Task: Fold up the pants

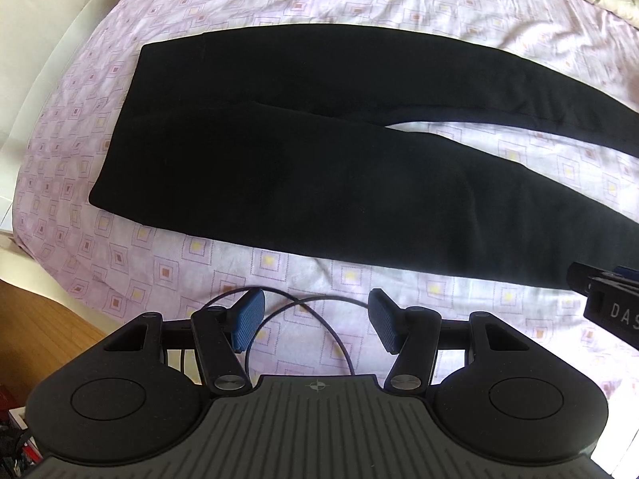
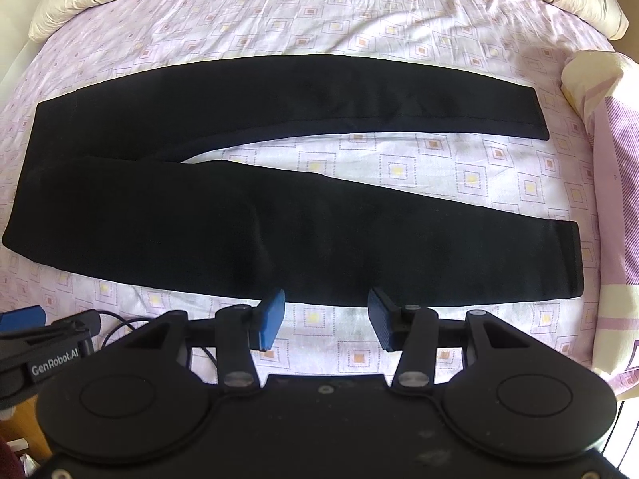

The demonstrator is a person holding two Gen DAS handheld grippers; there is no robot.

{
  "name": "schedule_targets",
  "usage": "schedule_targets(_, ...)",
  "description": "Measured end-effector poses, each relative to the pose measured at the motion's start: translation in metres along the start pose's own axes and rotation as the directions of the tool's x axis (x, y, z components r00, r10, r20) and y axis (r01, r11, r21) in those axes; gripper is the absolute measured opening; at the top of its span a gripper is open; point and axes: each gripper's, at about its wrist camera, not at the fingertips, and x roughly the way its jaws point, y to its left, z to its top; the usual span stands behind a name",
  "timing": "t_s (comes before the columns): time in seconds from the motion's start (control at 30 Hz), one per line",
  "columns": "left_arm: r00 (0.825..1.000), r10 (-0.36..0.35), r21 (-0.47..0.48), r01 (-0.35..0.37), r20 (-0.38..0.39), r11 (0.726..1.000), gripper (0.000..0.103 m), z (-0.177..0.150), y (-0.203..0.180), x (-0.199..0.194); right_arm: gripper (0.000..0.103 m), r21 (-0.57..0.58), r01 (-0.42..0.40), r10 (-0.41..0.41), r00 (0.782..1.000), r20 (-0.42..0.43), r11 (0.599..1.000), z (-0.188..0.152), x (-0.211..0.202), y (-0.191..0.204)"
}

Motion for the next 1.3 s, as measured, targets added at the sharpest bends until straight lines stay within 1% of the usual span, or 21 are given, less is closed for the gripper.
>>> schedule_targets(0.13,1.0,-0.01,0.006,0.01,0.004,1.0,0.056,0.008,0.007,0.004,0.049,-0.001,0.001,-0.001,1.0,0.002,1.0,0.007,0.003,0.008)
schedule_targets(0.33,0.999,-0.054,0.022,0.054,0.009,0.998,0.056,0.023,0.019,0.011,0.049,0.03,0.009,-0.01,1.0,0.015,0.999,0.015,0.003,0.017)
schedule_targets(0.37,0.998,-0.065,0.027,0.065,0.014,0.998,0.055,0.025,0.021,0.012,0.049,0.038,0.001,-0.002,1.0,0.019,0.999,0.016,0.003,0.018)
schedule_targets(0.4,0.996,-0.08,0.037,0.079,0.025,0.996,0.051,0.027,0.024,0.013,0.049,0.044,-0.009,0.008,1.0,0.021,0.999,0.016,0.004,0.018)
schedule_targets(0.47,0.994,-0.098,0.062,0.094,0.056,0.994,0.044,0.028,0.027,0.015,0.049,0.064,-0.029,0.027,0.999,0.035,0.998,0.016,0.007,0.02)
schedule_targets(0.57,0.984,-0.116,0.111,0.101,0.136,0.989,0.042,0.027,0.034,0.019,0.049,0.082,-0.043,0.037,0.997,0.064,0.996,0.013,0.015,0.024)
schedule_targets(0.67,0.969,-0.133,0.178,0.096,0.209,0.979,0.041,0.021,0.044,0.028,0.048,0.082,-0.045,0.037,0.996,0.086,0.996,0.006,0.021,0.033)
schedule_targets(0.7,0.963,-0.144,0.203,0.097,0.226,0.974,0.041,0.018,0.047,0.034,0.048,0.087,-0.041,0.034,0.996,0.086,0.995,0.003,0.025,0.033)
schedule_targets(0.73,0.96,-0.15,0.23,0.095,0.235,0.969,0.038,0.017,0.051,0.039,0.048,0.099,-0.038,0.031,0.997,0.077,0.994,0.001,0.031,0.033)
schedule_targets(0.83,0.955,-0.154,0.303,0.072,0.255,0.95,0.03,0.009,0.06,0.059,0.046,0.178,-0.05,0.046,0.999,0.029,0.983,-0.007,0.045,0.027)
schedule_targets(0.87,0.953,-0.159,0.323,0.07,0.259,0.944,0.03,0.005,0.064,0.066,0.046,0.203,-0.049,0.047,0.999,0.017,0.978,-0.009,0.049,0.025)
schedule_targets(0.97,0.957,-0.164,0.375,0.065,0.24,0.925,0.03,-0.005,0.071,0.086,0.046,0.243,-0.015,0.018,1.0,-0.009,0.97,-0.013,0.056,0.023)
schedule_targets(1.07,0.961,-0.169,0.444,0.056,0.218,0.894,0.03,-0.014,0.074,0.103,0.046,0.271,0.013,-0.005,0.999,-0.032,0.962,-0.016,0.062,0.022)
schedule_targets(1.13,0.958,-0.185,0.494,0.054,0.22,0.868,0.03,-0.021,0.076,0.11,0.046,0.307,0.024,-0.01,0.999,-0.048,0.951,-0.018,0.064,0.019)
schedule_targets(1.2,0.957,-0.185,0.536,0.038,0.222,0.843,0.03,-0.024,0.074,0.117,0.046,0.339,0.034,-0.016,0.998,-0.056,0.94,-0.019,0.066,0.016)
schedule_targets(1.3,0.952,-0.202,0.578,0.035,0.228,0.815,0.03,-0.027,0.069,0.126,0.046,0.37,0.058,-0.036,0.997,-0.065,0.927,-0.026,0.066,0.012)
